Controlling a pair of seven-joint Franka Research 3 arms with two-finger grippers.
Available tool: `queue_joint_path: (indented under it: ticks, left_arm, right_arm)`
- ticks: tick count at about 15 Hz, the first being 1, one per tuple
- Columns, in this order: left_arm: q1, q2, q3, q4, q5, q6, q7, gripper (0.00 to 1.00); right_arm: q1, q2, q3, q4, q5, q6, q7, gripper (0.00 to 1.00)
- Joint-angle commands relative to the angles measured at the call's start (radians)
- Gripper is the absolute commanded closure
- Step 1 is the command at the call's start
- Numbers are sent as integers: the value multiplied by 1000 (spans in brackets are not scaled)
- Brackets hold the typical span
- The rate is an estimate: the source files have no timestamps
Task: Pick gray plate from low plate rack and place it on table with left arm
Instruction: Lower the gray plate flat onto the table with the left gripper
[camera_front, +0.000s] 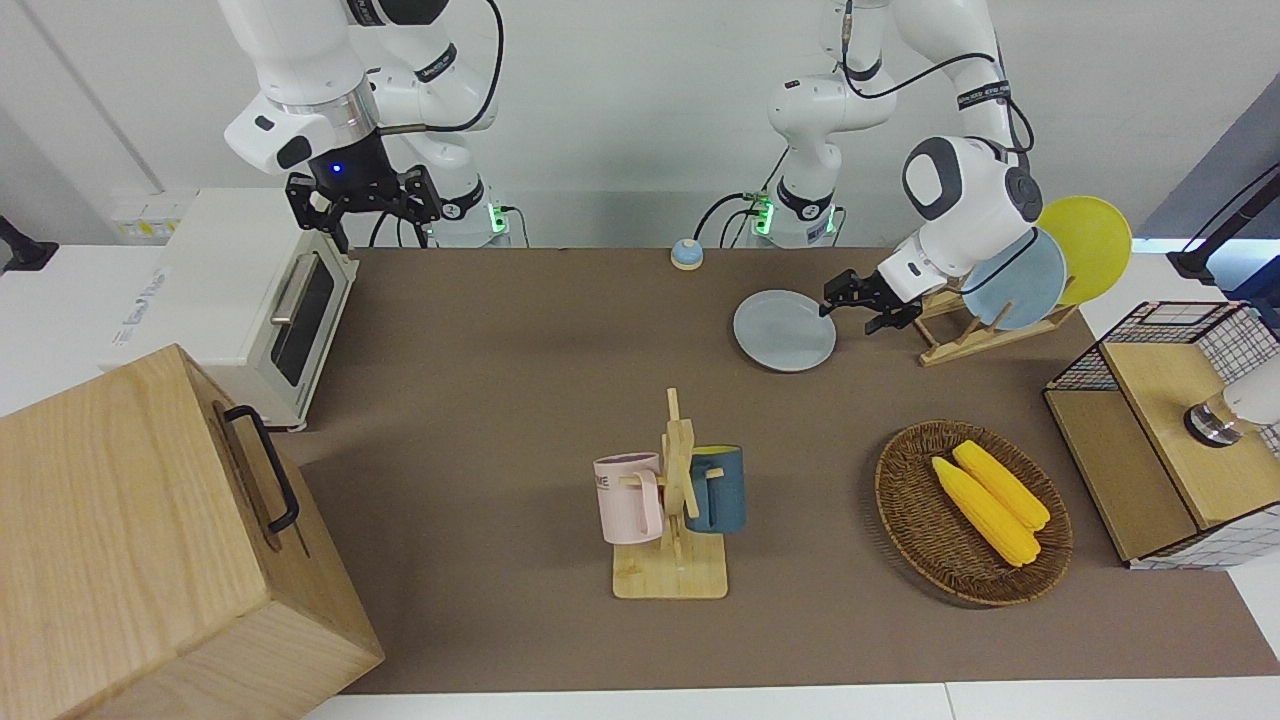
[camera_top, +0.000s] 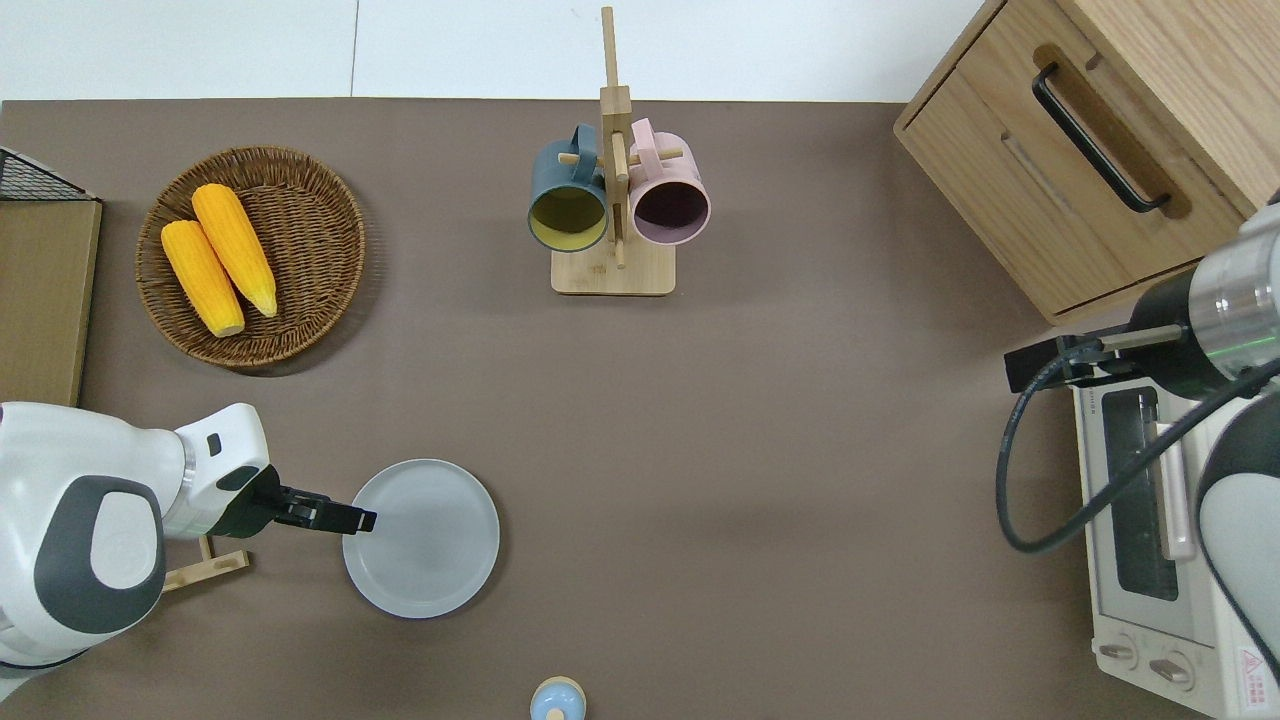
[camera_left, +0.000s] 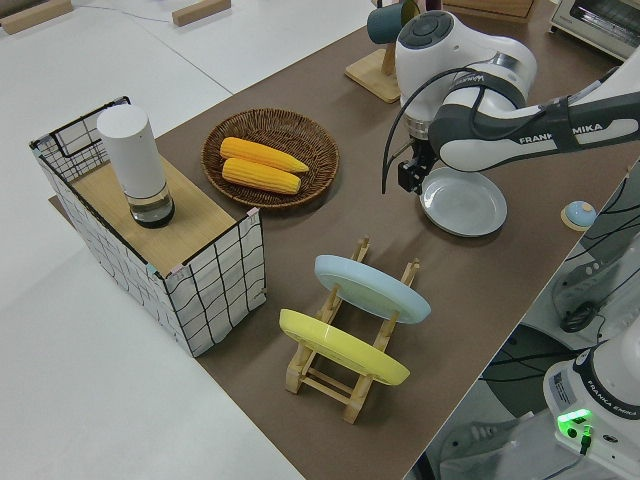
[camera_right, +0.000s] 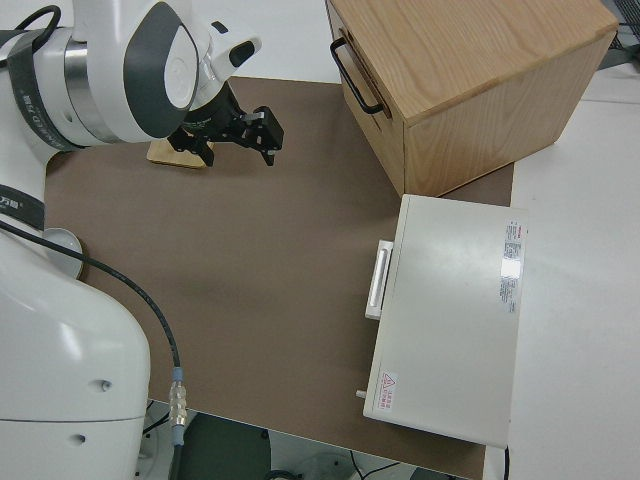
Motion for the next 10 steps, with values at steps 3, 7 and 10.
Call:
queue_joint_path:
  ticks: [3,7,10]
  left_arm:
    - [-9,-52,-4,217,121,-191,-192,0]
    - [-10,-47,-7,393,241,-368,-313,0]
    - [-9,-53,-35,457,328,-406,-333,0]
  right_arm:
    - [-19,-1,18,9,-2,-15,13,17]
    - [-20,-3,18,9,-2,-15,13,17]
    - [-19,-1,18,9,-2,-15,13,17]
